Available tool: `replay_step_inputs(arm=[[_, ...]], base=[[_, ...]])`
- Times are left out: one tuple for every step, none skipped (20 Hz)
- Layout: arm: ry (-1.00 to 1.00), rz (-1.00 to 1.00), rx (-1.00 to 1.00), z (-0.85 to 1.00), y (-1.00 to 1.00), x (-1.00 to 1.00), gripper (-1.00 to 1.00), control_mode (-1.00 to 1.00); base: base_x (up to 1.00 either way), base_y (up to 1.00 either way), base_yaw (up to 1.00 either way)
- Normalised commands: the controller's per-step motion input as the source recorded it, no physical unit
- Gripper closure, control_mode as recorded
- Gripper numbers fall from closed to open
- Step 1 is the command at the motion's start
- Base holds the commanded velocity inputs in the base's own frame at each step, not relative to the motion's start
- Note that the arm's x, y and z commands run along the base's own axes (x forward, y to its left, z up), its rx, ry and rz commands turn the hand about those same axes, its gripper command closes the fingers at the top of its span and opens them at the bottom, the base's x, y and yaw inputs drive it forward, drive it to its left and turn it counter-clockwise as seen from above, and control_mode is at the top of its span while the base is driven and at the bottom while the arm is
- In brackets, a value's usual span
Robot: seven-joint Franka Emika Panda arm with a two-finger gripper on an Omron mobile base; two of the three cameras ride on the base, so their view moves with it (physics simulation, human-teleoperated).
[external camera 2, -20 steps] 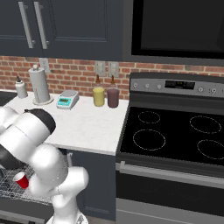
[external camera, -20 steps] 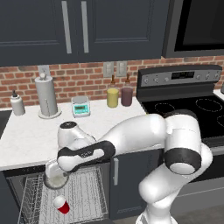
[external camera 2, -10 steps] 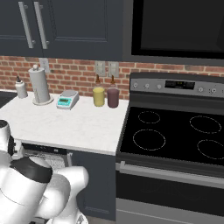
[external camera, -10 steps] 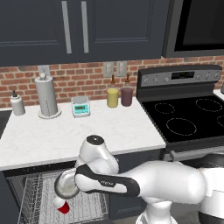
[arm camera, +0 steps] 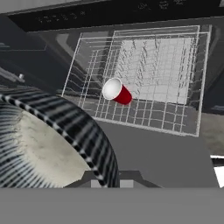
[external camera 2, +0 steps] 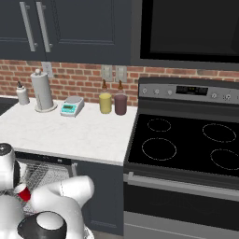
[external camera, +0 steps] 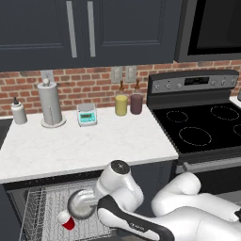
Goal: Pick up the cup and bowl from the counter, place them in the dishwasher, and close the dishwasher door.
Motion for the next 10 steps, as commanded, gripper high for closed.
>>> replay_step_inputs(arm=[[0.16,-0.34,0.00,0.02,-0.03,0.00,1.00,-1.00],[0.17,-0.37,0.00,0.01,-0.07,0.00,1.00,-1.00],[0.19,-0.40,0.00,0.01,-0.11,0.00,1.00,-1.00],[0.20,-0.42,0.00,0.00,-0.13,0.00,1.00,-1.00],[0.23,-0.42,0.00,0.00,-0.11,0.00,1.00,-1.00],[0.22,-0.43,0.00,0.00,-0.11,0.00,1.00,-1.00],[0.19,-0.42,0.00,0.00,-0.14,0.00,1.00,-1.00],[0.17,-0.41,0.00,0.00,-0.15,0.00,1.00,-1.00],[0.17,-0.40,0.00,0.00,-0.17,0.00,1.00,-1.00],[0.17,-0.39,0.00,0.00,-0.18,0.00,1.00,-1.00]], base=[[0.00,0.00,0.00],[0.00,0.00,0.00],[0.00,0.00,0.00],[0.00,0.00,0.00],[0.00,0.00,0.00],[0.00,0.00,0.00],[0.00,0.00,0.00],[0.00,0.00,0.00],[0.00,0.00,0.00],[0.00,0.00,0.00]])
